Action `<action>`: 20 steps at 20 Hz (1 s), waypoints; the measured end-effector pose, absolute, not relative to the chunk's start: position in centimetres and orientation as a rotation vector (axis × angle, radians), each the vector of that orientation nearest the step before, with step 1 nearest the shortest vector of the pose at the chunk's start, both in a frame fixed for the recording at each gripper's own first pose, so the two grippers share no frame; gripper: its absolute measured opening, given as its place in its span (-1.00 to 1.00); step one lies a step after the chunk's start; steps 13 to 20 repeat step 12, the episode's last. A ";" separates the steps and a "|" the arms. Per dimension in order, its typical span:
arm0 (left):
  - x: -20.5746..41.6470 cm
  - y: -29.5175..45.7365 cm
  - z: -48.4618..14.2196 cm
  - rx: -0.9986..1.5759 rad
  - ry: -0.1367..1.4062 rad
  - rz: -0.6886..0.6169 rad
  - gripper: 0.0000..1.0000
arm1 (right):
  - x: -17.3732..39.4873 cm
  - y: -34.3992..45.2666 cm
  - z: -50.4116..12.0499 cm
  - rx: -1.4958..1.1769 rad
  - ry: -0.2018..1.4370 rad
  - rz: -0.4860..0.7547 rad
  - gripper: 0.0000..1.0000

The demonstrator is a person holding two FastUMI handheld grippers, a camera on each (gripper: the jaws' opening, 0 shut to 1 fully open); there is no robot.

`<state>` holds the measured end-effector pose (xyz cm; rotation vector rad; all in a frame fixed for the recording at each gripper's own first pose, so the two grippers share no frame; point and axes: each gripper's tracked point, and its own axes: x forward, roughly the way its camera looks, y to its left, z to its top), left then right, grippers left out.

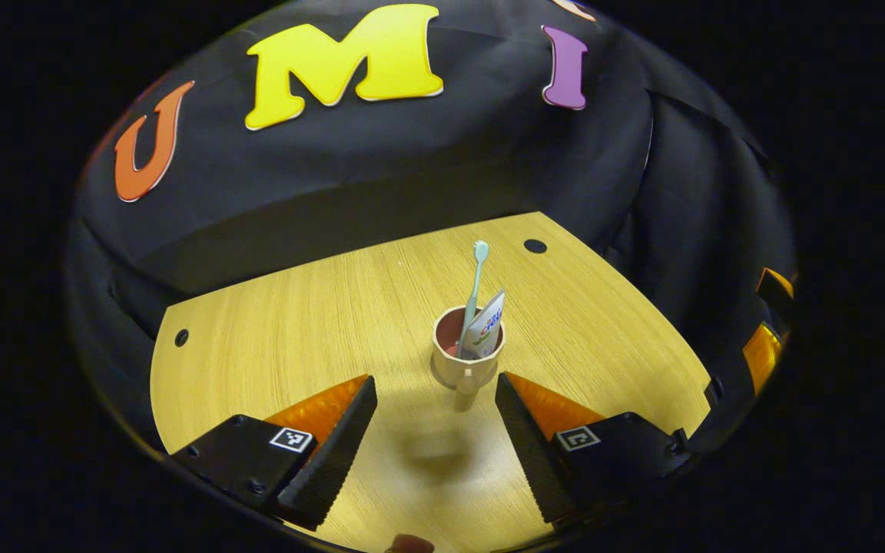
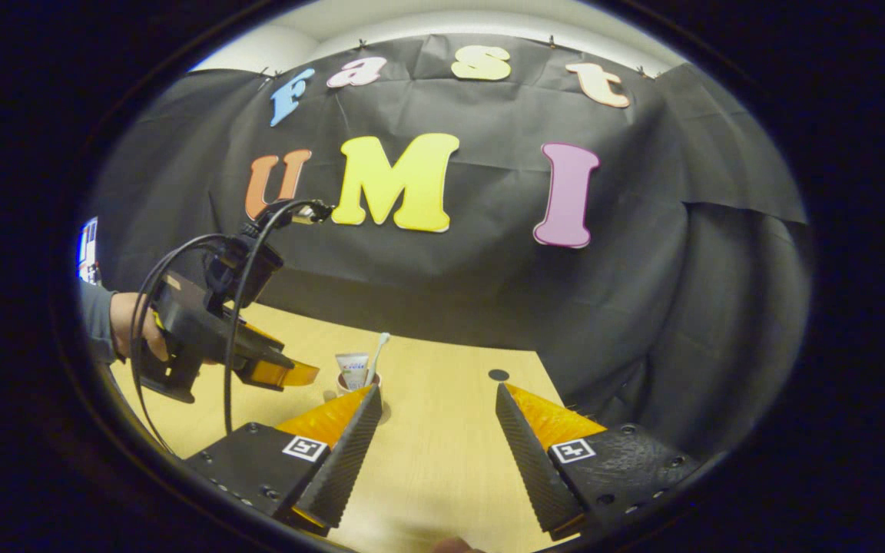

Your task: Put the toothbrush and toothpaste on the desktop into the cup, then pick up the cup and place it on the coaster on the desktop.

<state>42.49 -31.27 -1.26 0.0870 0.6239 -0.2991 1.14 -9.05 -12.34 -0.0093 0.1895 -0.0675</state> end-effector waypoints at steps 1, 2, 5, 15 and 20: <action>42.8 -31.2 -1.2 0.070 0.586 -0.269 0.96 | 1.3 -8.8 -11.8 -0.009 0.164 -0.061 0.80; 42.9 -31.0 -1.0 0.053 0.551 -0.240 0.97 | 1.6 -8.5 -10.9 -0.007 0.134 -0.053 0.87; 43.3 -30.0 0.1 0.026 0.439 -0.161 0.96 | 2.4 -7.9 -9.7 -0.009 0.077 -0.029 0.80; 43.5 -30.0 2.6 0.059 0.155 0.022 0.96 | 3.8 -5.1 -7.8 0.016 0.014 0.071 0.80; 43.5 -30.0 2.6 0.059 0.155 0.022 0.96 | 3.8 -5.1 -7.8 0.016 0.014 0.071 0.80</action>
